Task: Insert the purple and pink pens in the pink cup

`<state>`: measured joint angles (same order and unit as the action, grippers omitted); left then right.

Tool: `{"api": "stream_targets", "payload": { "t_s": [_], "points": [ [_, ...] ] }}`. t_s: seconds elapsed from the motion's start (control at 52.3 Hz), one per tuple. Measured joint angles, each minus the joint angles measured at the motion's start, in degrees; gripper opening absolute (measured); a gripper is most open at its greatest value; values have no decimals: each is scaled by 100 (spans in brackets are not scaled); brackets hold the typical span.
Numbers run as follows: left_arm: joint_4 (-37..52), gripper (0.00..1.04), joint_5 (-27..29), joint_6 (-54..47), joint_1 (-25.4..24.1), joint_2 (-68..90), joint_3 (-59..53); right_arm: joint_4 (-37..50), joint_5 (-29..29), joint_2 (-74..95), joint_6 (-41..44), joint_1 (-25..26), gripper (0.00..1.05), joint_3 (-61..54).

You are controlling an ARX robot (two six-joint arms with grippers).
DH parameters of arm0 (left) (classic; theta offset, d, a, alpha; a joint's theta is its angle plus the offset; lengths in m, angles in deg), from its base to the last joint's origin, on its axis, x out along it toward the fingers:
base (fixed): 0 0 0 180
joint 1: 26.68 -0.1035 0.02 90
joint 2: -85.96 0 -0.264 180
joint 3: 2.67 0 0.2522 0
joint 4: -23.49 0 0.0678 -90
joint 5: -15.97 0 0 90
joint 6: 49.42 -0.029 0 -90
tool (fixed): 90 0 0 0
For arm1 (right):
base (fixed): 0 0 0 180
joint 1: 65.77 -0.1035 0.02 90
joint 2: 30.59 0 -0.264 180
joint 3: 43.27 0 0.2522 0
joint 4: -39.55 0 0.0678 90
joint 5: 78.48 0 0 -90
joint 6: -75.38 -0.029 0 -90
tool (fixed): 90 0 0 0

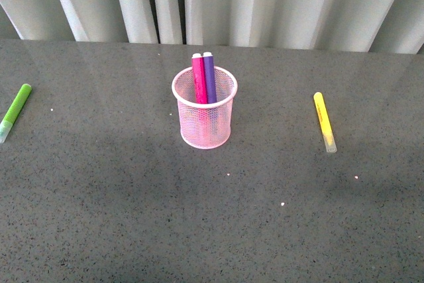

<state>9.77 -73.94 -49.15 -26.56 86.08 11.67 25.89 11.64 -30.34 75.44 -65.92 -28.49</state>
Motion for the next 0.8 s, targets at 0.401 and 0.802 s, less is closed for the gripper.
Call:
{"api": "stream_targets", "payload": {
  "t_s": [0.401, 0.802],
  "points": [
    [0, 98, 0, 2, 0, 2, 0, 0, 0, 0, 0, 0, 98, 0],
    [0, 98, 0, 2, 0, 0, 0, 0, 0, 0, 0, 0, 98, 0]
  ]
}}
